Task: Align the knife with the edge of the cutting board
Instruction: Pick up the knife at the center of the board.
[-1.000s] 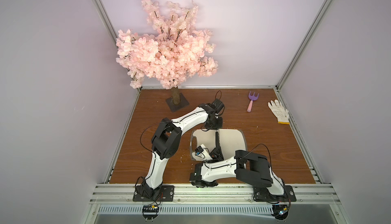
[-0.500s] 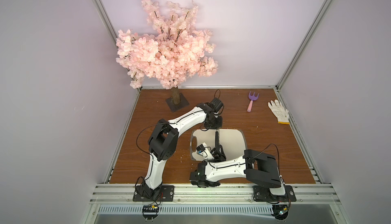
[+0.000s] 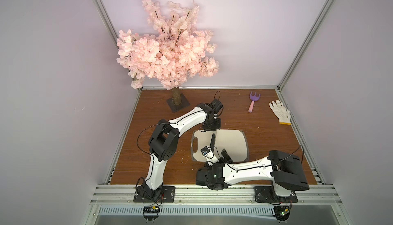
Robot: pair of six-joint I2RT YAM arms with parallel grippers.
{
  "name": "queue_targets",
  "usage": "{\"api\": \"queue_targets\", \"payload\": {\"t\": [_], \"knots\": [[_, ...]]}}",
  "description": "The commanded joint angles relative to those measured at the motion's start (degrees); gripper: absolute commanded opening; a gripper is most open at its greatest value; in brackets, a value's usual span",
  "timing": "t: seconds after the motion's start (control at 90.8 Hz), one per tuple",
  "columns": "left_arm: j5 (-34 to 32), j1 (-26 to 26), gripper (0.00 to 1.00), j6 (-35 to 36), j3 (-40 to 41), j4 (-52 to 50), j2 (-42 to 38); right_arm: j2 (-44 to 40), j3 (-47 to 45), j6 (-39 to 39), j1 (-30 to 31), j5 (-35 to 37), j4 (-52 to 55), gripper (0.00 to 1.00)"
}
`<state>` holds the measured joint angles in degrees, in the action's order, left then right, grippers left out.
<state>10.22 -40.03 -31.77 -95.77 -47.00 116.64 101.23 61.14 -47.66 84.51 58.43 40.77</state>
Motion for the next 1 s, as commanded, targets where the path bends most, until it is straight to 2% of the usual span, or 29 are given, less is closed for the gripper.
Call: {"api": "queue_targets", "payload": {"t": [0.0,0.044,0.165,0.363,0.517,0.661,0.859,0.991], "knots": [[-1.1,1.2,0.00,1.8,1.4,0.2,-0.5,-3.1,-2.2,3.9,0.4,-3.6,-5.2,0.95],[-1.0,1.4,0.00,1.7,2.0,0.7,-0.7,-4.3,-3.3,4.5,0.4,-4.6,-6.8,0.99],[-0.5,2.0,0.00,1.6,3.8,2.4,-1.4,-9.4,-7.5,7.2,0.5,-8.1,-12.7,0.99],[0.2,2.2,0.00,0.0,7.2,6.5,-3.0,-22.7,-16.3,8.3,-0.6,-13.4,-19.1,0.99],[1.3,2.2,0.00,-2.3,10.3,10.9,-4.7,-34.4,-23.5,7.9,-4.1,-18.3,-22.4,0.99],[2.4,2.2,0.00,-4.5,14.9,15.4,-6.7,-43.5,-28.5,7.2,-9.6,-25.7,-24.9,0.99],[4.2,2.2,0.00,-7.9,20.2,23.2,-10.5,-44.7,-32.7,5.6,-15.0,-35.5,-32.4,0.99],[5.0,2.2,0.00,-9.5,24.6,28.7,-12.9,-42.3,-35.6,4.3,-17.5,-43.1,-44.1,0.99]]}}
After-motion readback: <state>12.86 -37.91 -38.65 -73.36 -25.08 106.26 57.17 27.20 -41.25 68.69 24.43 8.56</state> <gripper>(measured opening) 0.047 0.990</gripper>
